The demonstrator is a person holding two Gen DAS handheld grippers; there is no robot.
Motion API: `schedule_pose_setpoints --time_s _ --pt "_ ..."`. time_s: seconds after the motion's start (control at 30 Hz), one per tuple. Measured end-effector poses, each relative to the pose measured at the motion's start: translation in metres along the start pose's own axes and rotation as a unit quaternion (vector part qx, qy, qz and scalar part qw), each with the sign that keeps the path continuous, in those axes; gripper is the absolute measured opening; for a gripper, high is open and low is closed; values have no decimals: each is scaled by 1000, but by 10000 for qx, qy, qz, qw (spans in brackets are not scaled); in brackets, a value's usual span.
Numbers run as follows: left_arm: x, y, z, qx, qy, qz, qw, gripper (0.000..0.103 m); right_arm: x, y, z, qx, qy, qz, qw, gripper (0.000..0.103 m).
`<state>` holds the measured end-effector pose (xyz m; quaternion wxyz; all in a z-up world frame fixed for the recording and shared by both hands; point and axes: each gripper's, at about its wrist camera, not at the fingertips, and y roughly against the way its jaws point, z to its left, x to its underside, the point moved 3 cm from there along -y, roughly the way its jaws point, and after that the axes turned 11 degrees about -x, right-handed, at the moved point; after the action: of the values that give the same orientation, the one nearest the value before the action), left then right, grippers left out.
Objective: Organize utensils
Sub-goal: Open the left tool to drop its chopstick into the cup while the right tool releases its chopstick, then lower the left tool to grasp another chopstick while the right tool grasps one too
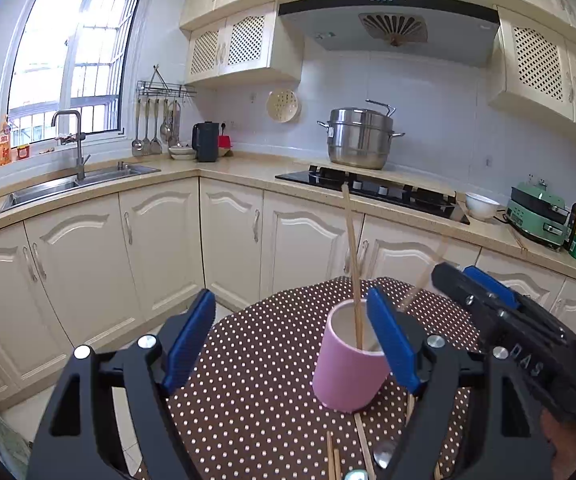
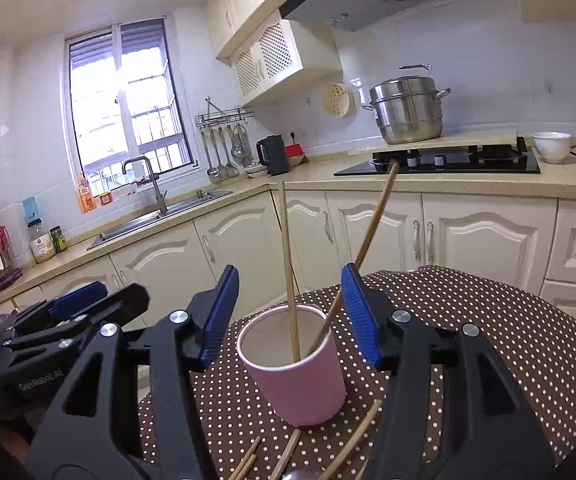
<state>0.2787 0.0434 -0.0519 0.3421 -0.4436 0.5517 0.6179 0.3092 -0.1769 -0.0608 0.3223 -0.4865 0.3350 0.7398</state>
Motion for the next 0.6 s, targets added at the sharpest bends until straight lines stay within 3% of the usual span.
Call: schedule_pose_setpoints --time_s 0.13,0.27,0.4,0.47,0.6 --pt "10 6 4 96 -30 265 9996 77 2 15 -4 105 -94 73 9999 54" --pt "31 5 7 348 -109 959 9947 77 11 29 -6 208 -67 382 9990 61" --pt "62 0 15 523 -189 1838 9814 77 28 41 -6 386 25 757 9964 63" --pt "83 -3 18 550 -301 2360 9697 77 41 49 -6 519 71 944 9942 66" --pt "112 -4 20 510 -537 2778 9578 77 61 58 -6 623 63 1292 9896 68"
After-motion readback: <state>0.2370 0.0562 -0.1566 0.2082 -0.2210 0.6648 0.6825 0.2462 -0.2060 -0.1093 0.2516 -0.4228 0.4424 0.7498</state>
